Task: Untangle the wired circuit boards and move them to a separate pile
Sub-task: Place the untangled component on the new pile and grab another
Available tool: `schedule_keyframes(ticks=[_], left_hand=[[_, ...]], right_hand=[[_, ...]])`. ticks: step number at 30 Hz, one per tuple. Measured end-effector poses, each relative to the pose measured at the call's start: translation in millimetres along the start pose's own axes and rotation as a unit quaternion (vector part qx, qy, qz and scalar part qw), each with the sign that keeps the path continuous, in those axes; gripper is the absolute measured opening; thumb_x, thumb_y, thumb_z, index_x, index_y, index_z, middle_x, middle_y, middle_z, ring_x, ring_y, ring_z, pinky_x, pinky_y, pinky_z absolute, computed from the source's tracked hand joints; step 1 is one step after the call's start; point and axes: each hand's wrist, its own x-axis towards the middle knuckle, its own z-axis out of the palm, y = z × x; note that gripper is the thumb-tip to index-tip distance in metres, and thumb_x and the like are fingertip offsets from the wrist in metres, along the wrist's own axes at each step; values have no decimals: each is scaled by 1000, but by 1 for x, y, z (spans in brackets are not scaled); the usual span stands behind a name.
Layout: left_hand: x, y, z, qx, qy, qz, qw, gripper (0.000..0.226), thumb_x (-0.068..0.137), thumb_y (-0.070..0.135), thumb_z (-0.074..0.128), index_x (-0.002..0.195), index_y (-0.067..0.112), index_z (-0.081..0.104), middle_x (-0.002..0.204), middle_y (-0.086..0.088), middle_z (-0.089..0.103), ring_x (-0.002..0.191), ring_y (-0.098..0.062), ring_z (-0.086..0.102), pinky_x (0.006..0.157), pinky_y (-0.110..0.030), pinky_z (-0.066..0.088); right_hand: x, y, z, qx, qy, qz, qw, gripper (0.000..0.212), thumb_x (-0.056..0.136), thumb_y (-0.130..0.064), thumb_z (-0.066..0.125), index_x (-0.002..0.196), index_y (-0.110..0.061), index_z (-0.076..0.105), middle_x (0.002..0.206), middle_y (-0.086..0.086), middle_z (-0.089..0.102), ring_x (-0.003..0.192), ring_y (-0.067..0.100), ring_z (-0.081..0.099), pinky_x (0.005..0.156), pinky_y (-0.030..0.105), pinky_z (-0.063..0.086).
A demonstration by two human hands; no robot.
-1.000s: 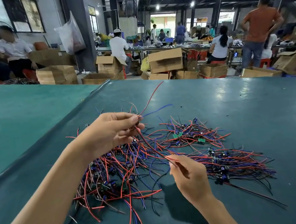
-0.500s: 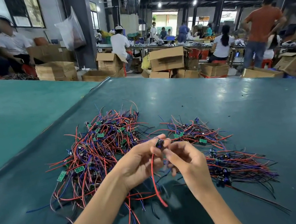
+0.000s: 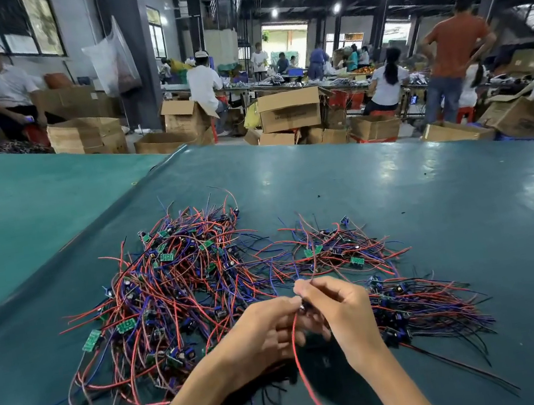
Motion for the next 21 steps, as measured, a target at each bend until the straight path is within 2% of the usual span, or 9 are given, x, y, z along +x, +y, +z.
schedule_keyframes(ticks=[2,4,7,11,14,17,21], left_hand=[[-1,-2,2,42,-14,31,999,42,85,49,76,96,9,71,95,-18,73,78,-25,61,64,-24,40],[-3,-3,3,68,-32,47,996,45,86,47,76,97,3,66,93,-24,72,81,-31,52,62,-29,31],[-6,-1,3,57,-31,47,997,30,81,42,80,86,14,72,86,-16,71,71,-19,61,59,-23,36],[-7,1,4,35,-18,43,998,28,92,34,62,97,10,76,87,-19,69,66,-17,54,59,-23,36],[-8,-1,5,40,-19,49,998,32,99,31,58,102,3,73,88,-22,69,66,-16,58,57,-20,36],[-9,-4,4,69,-34,72,994,47,97,34,62,105,-13,66,90,-22,70,74,-18,63,61,-18,43],[-11,-3,4,86,-22,63,994,34,95,35,64,104,4,76,93,-17,73,70,-13,59,63,-18,43]], right_hand=[[-8,4,-1,10,-14,2,1000,32,81,-40,76,74,-10,73,56,5,57,46,20,45,38,22,31],[-10,5,-2,27,-30,18,999,34,78,-41,77,74,-8,70,55,9,55,43,21,43,37,22,30],[-8,2,-4,91,-59,73,991,27,70,-37,81,73,-14,67,58,15,55,38,22,48,36,20,29],[-5,-1,-6,161,-83,114,977,31,62,-33,86,79,-11,72,56,14,55,37,24,50,35,19,27],[-4,2,-7,136,-90,116,980,38,71,-36,86,85,-2,75,59,15,57,39,23,50,36,21,29],[-4,6,-6,93,-100,120,983,39,82,-43,77,91,-6,77,60,16,58,42,21,49,39,22,29],[-3,8,-9,32,-101,97,990,48,79,-56,74,92,-10,78,55,12,58,42,20,48,41,21,26]])
